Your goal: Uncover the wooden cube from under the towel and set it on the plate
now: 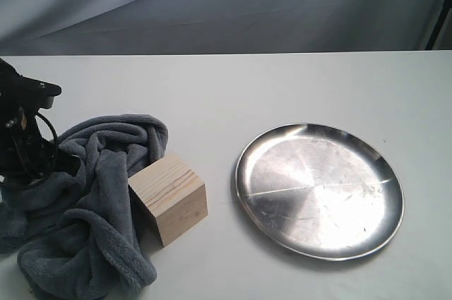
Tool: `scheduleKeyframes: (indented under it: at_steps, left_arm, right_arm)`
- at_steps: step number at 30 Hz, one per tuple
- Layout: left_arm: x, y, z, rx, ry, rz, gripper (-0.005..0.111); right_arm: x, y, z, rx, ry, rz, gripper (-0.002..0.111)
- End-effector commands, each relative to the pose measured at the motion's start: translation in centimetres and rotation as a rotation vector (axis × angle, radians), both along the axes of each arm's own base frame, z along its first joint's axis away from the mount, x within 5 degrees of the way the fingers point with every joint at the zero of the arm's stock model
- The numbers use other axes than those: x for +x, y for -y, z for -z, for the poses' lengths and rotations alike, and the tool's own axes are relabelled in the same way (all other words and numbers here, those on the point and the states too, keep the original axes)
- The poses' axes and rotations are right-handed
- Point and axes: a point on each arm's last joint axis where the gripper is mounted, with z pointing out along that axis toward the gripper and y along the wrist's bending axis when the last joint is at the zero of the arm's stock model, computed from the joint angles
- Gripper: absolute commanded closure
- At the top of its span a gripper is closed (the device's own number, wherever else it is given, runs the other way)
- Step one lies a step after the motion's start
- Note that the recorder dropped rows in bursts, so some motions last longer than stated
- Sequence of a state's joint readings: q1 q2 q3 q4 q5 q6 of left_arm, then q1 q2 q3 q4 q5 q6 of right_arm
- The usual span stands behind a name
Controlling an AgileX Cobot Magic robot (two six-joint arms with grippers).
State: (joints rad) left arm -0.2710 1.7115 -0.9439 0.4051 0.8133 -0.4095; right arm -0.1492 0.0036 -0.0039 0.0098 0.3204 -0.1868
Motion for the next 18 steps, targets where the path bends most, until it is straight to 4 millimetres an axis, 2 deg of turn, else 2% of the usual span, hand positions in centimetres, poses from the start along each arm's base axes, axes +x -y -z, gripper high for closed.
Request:
scheduleKeyframes:
  at_steps: [1,4,6,10,18]
  left_arm:
    - [0.1,0.0,-0.1,-0.007,0.003,-0.004,0.06]
    - [0.1,0.0,-0.1,-0.009,0.006,-0.009,0.043]
    - [0.1,0.0,-0.2,-0.01,0.01,-0.008,0.036]
    - [-0.1,-0.1,-0.8,-0.009,0.019,-0.011,0.033]
    - [-1.2,-0.5,-4.2,-0.022,0.104,-0.019,0.033]
  right_arm:
    - [0.0,0.0,0.1,-0.006,-0.001,0.001,0.108]
    - [0.0,0.0,0.1,-0.006,-0.001,0.001,0.108]
    - [0.0,0.0,0.1,-0.006,-0.001,0.001,0.108]
    - [0.0,0.0,0.1,-0.006,-0.001,0.001,0.108]
    - [0.0,0.0,0.1,-0.006,-0.001,0.001,0.108]
